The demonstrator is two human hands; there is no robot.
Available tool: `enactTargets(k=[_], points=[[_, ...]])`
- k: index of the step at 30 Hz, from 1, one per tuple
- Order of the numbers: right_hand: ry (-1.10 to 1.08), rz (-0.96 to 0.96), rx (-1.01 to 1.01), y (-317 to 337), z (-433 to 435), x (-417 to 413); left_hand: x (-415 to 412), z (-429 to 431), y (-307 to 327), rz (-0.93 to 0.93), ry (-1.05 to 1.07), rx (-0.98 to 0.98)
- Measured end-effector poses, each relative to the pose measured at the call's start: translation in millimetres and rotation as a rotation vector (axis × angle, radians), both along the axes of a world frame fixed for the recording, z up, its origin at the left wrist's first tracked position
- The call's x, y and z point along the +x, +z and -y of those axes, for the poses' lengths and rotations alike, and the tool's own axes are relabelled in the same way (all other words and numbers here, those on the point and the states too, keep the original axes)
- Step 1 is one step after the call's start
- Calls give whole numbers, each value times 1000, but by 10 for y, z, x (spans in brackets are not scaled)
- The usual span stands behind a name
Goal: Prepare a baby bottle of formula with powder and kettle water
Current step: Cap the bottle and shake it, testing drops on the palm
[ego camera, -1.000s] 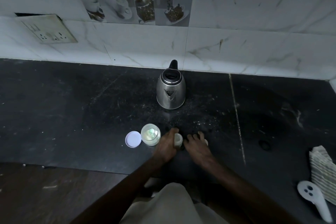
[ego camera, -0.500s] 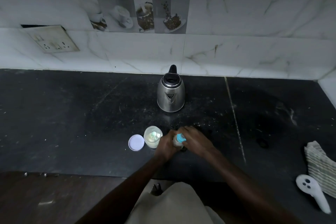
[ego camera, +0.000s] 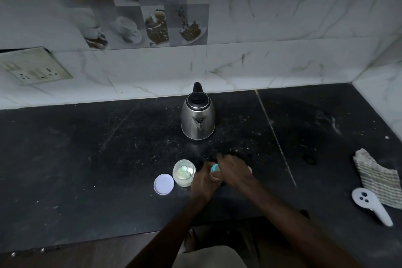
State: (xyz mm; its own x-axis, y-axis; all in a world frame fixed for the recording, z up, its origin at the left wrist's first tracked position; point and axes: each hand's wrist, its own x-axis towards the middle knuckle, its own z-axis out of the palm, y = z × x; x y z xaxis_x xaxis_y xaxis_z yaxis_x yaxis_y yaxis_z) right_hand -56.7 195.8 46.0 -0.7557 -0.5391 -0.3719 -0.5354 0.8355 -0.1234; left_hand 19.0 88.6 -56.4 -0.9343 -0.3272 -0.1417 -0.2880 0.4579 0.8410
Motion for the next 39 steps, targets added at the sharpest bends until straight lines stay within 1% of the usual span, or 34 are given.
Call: enactTargets(k=[3, 5, 8, 9, 12, 13, 14, 16, 17, 18, 21, 23, 24, 27, 29, 30, 33, 39], points=[[64, 60, -94, -15, -1, -26, 15, 13, 6, -6, -2, 27], [46, 39, -77, -32, -11, -35, 20, 14, 38, 2, -4, 12], [-25, -1, 14, 36, 8, -17, 9, 5, 78, 29, 3, 4], [-22, 12, 7, 48, 17, -17, 8, 5, 78, 29, -1, 5], [45, 96, -102, 57, 3, 11, 10, 4, 74, 9, -8, -16], [46, 89, -108, 60, -5, 20, 8, 4, 74, 9, -3, -18], [25, 61, -83, 44, -7, 23, 16, 5, 78, 21, 1, -10], [-45, -20, 29, 56, 3, 23, 37, -4, 101, 42, 10, 8], [-70, -31, 63, 50, -5, 20, 34, -9, 99, 39, 11, 11], [-76, -2, 57, 54, -26, 31, 33, -12, 92, 28, 11, 11], [50, 120, -124, 3, -82, 87, 43, -21, 99, -26, 7, -16], [63, 129, -161, -42, -92, 128, 48, -18, 110, -19, 15, -10], [36, 90, -137, -56, -83, 134, 52, -16, 105, -9, 20, -1], [-18, -34, 25, -5, 0, 129, 59, -19, 110, -9, 16, 15], [-27, -27, 18, 15, 35, 126, 49, -28, 95, -20, 25, 24], [-4, -31, -4, 5, 47, 142, 54, -26, 86, -27, 35, 16], [72, -24, 33, -57, 36, 169, 50, -35, 90, -45, 45, 4], [26, 45, 114, 33, 131, 47, 73, -46, 114, -2, 51, 10]])
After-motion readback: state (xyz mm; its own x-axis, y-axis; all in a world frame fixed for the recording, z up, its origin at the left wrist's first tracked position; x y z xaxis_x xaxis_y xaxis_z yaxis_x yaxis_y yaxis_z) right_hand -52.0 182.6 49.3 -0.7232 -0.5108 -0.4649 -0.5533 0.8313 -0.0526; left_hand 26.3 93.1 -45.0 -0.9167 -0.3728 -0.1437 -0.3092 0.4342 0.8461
